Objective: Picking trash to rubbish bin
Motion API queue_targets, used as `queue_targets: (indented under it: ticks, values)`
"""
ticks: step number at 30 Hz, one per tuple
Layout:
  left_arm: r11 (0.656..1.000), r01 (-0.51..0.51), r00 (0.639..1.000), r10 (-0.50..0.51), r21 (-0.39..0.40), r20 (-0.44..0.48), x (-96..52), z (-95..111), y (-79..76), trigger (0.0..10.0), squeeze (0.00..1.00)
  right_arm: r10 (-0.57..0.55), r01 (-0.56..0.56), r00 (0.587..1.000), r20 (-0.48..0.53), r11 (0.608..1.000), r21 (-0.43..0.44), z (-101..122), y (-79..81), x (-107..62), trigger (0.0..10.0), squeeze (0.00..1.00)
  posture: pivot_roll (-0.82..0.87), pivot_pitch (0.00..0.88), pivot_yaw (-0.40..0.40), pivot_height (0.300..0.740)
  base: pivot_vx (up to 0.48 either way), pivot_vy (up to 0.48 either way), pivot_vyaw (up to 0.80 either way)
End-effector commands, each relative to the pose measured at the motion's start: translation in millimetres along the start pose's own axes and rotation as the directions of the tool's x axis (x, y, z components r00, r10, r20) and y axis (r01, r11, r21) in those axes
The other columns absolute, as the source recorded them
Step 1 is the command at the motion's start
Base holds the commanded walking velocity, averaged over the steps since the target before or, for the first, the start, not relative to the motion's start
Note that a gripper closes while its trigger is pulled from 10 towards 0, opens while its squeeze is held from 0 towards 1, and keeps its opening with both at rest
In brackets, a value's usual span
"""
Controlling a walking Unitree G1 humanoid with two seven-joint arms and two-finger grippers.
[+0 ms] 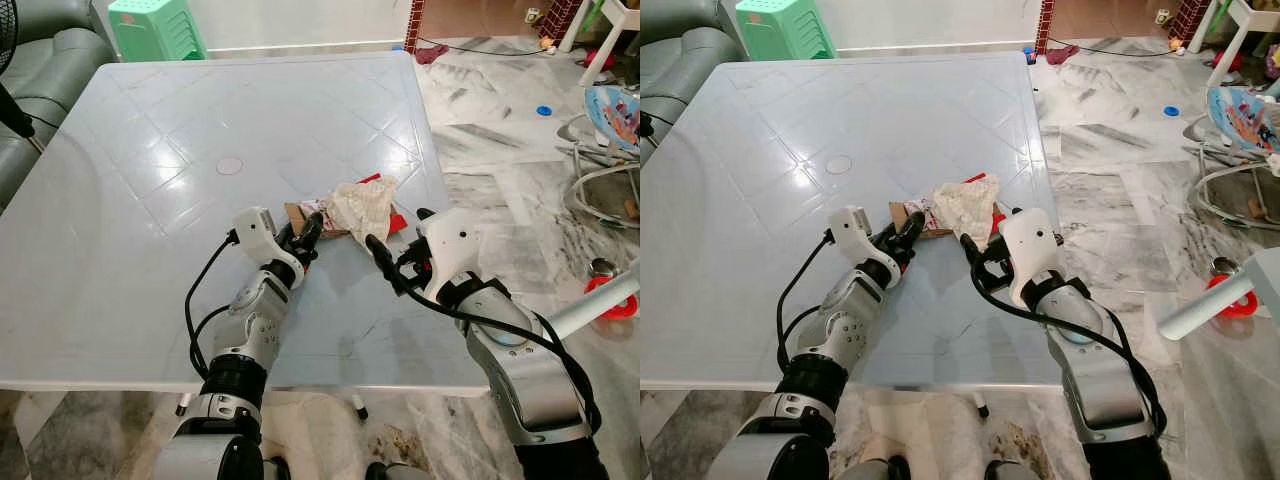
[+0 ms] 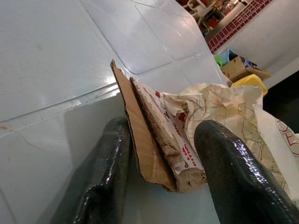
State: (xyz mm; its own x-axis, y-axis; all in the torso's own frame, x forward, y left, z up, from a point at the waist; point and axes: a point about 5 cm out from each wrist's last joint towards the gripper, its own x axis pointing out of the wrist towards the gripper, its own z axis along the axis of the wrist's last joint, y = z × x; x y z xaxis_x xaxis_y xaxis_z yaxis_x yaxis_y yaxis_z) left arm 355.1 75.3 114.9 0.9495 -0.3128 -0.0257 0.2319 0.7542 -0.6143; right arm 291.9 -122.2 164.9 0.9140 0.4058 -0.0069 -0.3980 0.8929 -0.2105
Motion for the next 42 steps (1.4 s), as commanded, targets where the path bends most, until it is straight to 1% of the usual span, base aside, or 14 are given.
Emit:
queue_targets:
  ticks: [1, 7, 14, 18, 25, 29, 33, 38, 39, 40, 41, 42]
  values:
    - [0.997, 0.054, 0.998, -0.054, -0.055, -0.010, 7.8, -9, -26.2, 0.0, 0.00, 0.009, -0.009, 1.000, 0.004, 1.000, -0.003, 1, 2.6, 1.7, 10.0, 0.00, -0.08, 0.157, 0.021, 0.740, 0.000, 0.000, 0.00]
    - [0.997, 0.041, 0.999, -0.041, -0.062, -0.005, 8.2, -8, -24.6, 0.0, 0.00, 0.008, -0.008, 1.000, 0.004, 1.000, -0.003, 1, 2.5, 1.8, 10.0, 0.00, -0.08, 0.157, 0.021, 0.740, 0.000, 0.000, 0.00]
    - [0.999, 0.013, 1.000, -0.012, -0.048, 0.011, 8.1, -6, -20.8, 0.0, 0.00, 0.010, -0.010, 1.000, 0.002, 1.000, -0.004, 1, 2.1, 2.2, 10.0, 0.00, -0.08, 0.155, 0.018, 0.740, 0.000, 0.000, 0.00]
    - [0.999, -0.011, 0.999, 0.013, -0.042, 0.036, 7.5, -2, -16.7, 0.0, 0.00, 0.012, -0.012, 1.000, 0.003, 1.000, -0.004, 0, 1.8, 2.5, 10.0, 0.00, -0.08, 0.154, 0.017, 0.740, 0.000, 0.000, 0.00]
    - [0.999, -0.027, 0.998, 0.029, -0.035, 0.060, 8.0, 2, -15.0, 0.0, 0.00, 0.015, -0.015, 1.000, 0.002, 1.000, -0.005, 0, 1.7, 2.8, 10.0, 0.00, -0.08, 0.151, 0.014, 0.740, 0.000, 0.000, 0.00]
    - [0.998, -0.064, 0.993, 0.065, -0.017, 0.097, 6.9, 7, -10.6, 0.0, 0.00, 0.016, -0.016, 1.000, 0.002, 1.000, -0.006, 0, 1.3, 3.5, 10.0, 0.00, -0.08, 0.149, 0.011, 0.740, 0.000, 0.000, 0.00]
    - [0.993, -0.107, 0.982, 0.100, 0.039, 0.160, 3.6, 16, -5.5, 0.0, 0.00, 0.017, -0.017, 1.000, 0.005, 1.000, -0.006, 1, 1.5, 4.6, 10.0, 0.00, -0.08, 0.146, 0.008, 0.740, 0.000, 0.000, 0.00]
    - [0.980, -0.142, 0.962, 0.103, 0.141, 0.251, -2.0, 32, -5.6, 0.0, 0.00, 0.019, -0.019, 1.000, 0.006, 1.000, -0.006, 1, 1.0, 5.2, 10.0, 0.00, -0.07, 0.144, 0.006, 0.740, 0.000, 0.000, 0.00]
    - [0.975, -0.149, 0.957, 0.100, 0.165, 0.271, -4.0, 35, -6.2, 0.0, 0.00, 0.019, -0.019, 1.000, 0.005, 1.000, -0.006, 0, 0.8, 5.3, 10.0, 0.00, -0.07, 0.143, 0.003, 0.740, 0.000, 0.000, 0.00]
    - [0.960, -0.165, 0.945, 0.088, 0.225, 0.315, -10.4, 43, -6.8, 0.0, 0.00, 0.022, -0.021, 1.000, 0.005, 1.000, -0.005, 0, 1.0, 5.9, 10.0, 0.00, -0.06, 0.143, 0.001, 0.740, 0.000, 0.000, 0.00]
    - [0.960, -0.165, 0.945, 0.088, 0.225, 0.315, -10.4, 43, -6.8, 0.0, 0.00, 0.022, -0.021, 1.000, 0.005, 1.000, -0.005, 0, 1.0, 5.9, 10.0, 0.00, -0.06, 0.143, 0.001, 0.740, 0.000, 0.000, 0.00]
    - [0.948, -0.177, 0.935, 0.078, 0.265, 0.346, -16.0, 49, -6.9, 0.0, 0.00, 0.024, -0.024, 1.000, 0.005, 1.000, -0.005, 0, 1.4, 6.7, 10.0, 0.00, -0.06, 0.142, -0.003, 0.740, 0.000, 0.000, 0.00]
